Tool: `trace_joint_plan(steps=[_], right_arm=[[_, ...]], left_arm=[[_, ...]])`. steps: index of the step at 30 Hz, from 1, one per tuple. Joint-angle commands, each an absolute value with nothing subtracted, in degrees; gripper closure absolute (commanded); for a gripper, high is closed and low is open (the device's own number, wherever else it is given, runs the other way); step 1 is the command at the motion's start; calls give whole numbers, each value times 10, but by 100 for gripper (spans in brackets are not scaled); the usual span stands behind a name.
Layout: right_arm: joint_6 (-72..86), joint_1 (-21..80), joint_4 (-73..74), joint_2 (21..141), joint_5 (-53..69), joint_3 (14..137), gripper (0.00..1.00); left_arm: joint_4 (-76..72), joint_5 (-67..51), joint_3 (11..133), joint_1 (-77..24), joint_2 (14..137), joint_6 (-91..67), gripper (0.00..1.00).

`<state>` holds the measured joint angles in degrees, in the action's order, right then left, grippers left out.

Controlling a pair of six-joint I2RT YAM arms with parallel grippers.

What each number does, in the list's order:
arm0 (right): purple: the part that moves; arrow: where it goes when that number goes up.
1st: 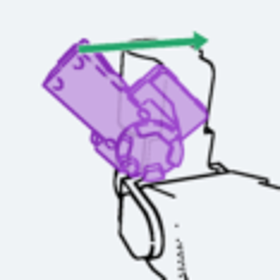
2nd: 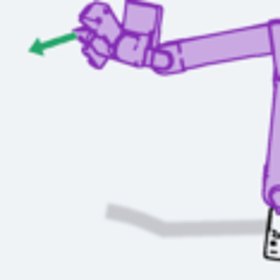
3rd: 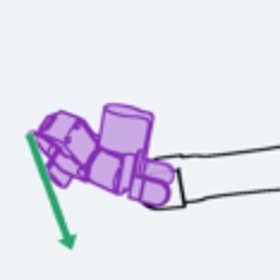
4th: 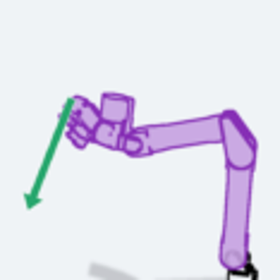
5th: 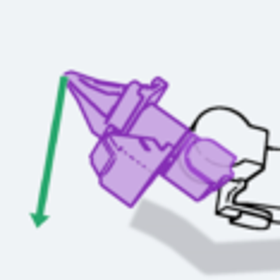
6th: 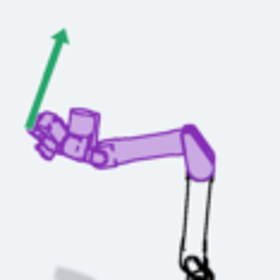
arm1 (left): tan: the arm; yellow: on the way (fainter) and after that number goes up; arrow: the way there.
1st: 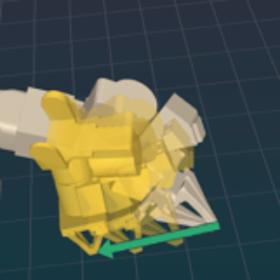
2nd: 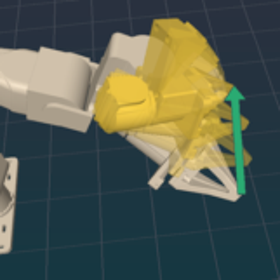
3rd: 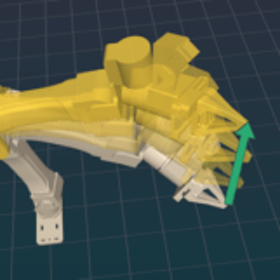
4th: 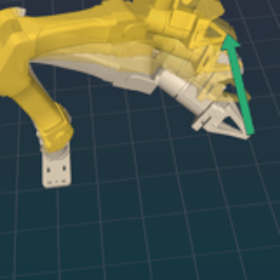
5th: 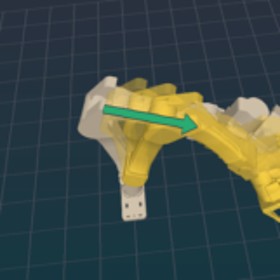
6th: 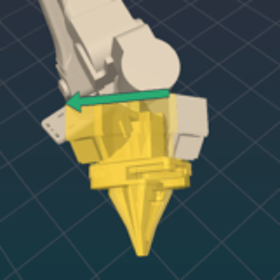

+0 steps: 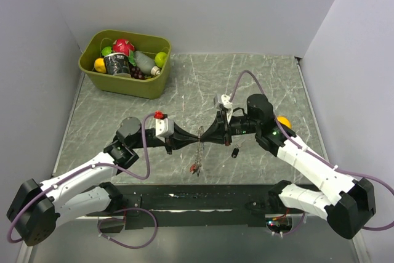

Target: Put the keys on the keyring

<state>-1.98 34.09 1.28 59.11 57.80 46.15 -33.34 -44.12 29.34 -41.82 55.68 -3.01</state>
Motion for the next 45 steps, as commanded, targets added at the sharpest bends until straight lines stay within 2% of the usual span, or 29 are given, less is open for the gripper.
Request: trace_joint_plan(steps=[1, 4, 7, 8, 11, 14, 18, 25, 34, 45], right_arm=[[-59, 340, 63, 609, 534, 519, 100], [-81, 341, 108, 621, 524, 543, 100], [-101, 342, 130, 626, 516, 549, 100], [-105, 344, 135, 628, 513, 552, 100], [-122, 351, 171, 642, 512, 577, 100], [-136, 366, 191, 655, 488, 597, 100], [-166, 383, 233, 682, 469, 630, 100], [-199, 416, 292, 715, 425, 673, 100], [-214, 432, 291, 698, 403, 664, 100], [-214, 435, 286, 686, 424, 657, 100]], left_arm=[[-233, -419, 354, -421, 548, 32, 84], [-181, -403, 371, -421, 541, 41, 78], [-147, -392, 380, -421, 528, 48, 64], [-138, -382, 382, -421, 523, 48, 57], [-88, -368, 404, -421, 519, 59, 46], [-48, -363, 427, -421, 520, 72, 42], [16, -381, 463, -420, 540, 96, 44], [99, -410, 506, -422, 584, 133, 56], [148, -414, 523, -422, 590, 167, 57], [127, -413, 519, -426, 606, 157, 60]])
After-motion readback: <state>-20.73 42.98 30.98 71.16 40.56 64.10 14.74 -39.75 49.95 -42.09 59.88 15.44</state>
